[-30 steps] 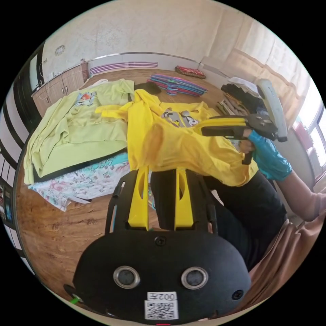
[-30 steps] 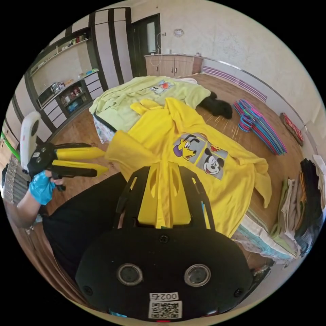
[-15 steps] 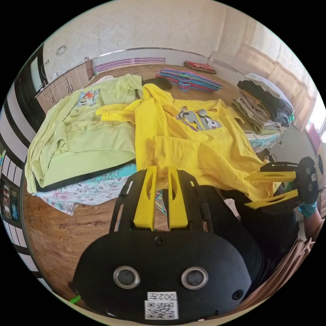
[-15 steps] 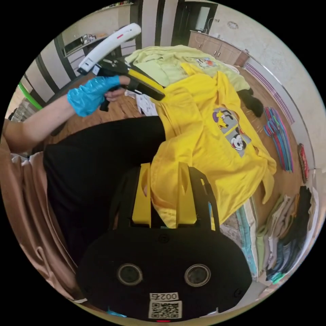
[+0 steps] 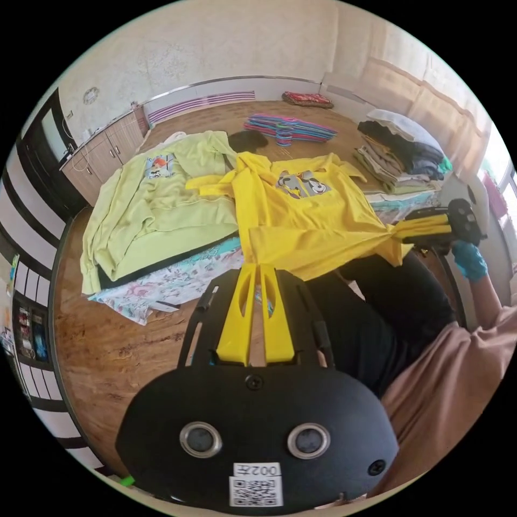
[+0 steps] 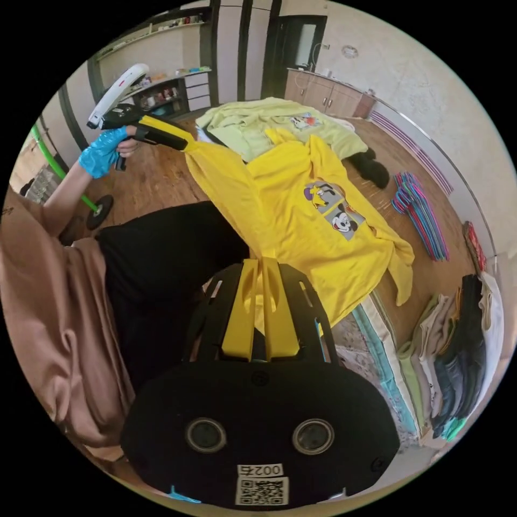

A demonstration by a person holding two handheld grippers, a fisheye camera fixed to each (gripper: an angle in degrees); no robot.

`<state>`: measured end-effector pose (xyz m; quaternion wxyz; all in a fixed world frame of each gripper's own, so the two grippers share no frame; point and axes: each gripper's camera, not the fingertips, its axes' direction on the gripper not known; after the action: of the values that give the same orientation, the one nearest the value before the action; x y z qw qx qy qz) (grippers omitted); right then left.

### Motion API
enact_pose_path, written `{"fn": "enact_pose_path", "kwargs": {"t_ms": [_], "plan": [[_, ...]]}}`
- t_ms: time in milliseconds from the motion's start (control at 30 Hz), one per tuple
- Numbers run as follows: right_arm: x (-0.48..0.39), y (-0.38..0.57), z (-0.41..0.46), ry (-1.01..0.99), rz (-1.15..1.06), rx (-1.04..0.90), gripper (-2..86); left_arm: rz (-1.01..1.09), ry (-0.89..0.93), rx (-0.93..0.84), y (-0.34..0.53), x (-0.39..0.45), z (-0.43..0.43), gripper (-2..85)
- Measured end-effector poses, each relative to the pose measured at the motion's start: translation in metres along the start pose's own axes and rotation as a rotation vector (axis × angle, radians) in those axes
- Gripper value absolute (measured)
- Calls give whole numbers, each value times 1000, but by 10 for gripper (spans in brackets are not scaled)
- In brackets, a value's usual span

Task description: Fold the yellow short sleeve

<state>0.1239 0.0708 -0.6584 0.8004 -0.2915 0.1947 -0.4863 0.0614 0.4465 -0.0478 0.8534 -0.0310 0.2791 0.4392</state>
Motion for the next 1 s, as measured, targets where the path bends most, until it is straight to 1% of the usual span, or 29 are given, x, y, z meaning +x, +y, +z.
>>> {"fn": "enact_pose_path", "kwargs": {"t_ms": [133,267,367,500,600,667,767,867,1000], "plan": [[-10,7,-19,-160,-79,39,-4,45,13,-45,33,3,-27,-10],[-36,15,-7,-247,-172,-50,-4,66,42,-152,76,12,-24,-10],[-53,26,11,-226,-224,-113,-2,26,75,-141,104,14,-13,-10],[-61,36,14,-231,-247,-146,8,-21,158,-117,127,11,-3,-11],[-62,36,-1,-205,-264,-109,23,-23,140,-134,134,10,-4,0],[-60,31,-11,-206,-248,-51,35,-17,132,-137,137,10,-4,11],[-63,19,-8,-209,-228,15,47,-19,137,-133,140,10,3,29],[-74,3,9,-239,-227,30,58,-2,160,-116,140,14,15,39],[-94,-12,29,-237,-271,7,66,38,138,-137,140,24,32,41]]}}
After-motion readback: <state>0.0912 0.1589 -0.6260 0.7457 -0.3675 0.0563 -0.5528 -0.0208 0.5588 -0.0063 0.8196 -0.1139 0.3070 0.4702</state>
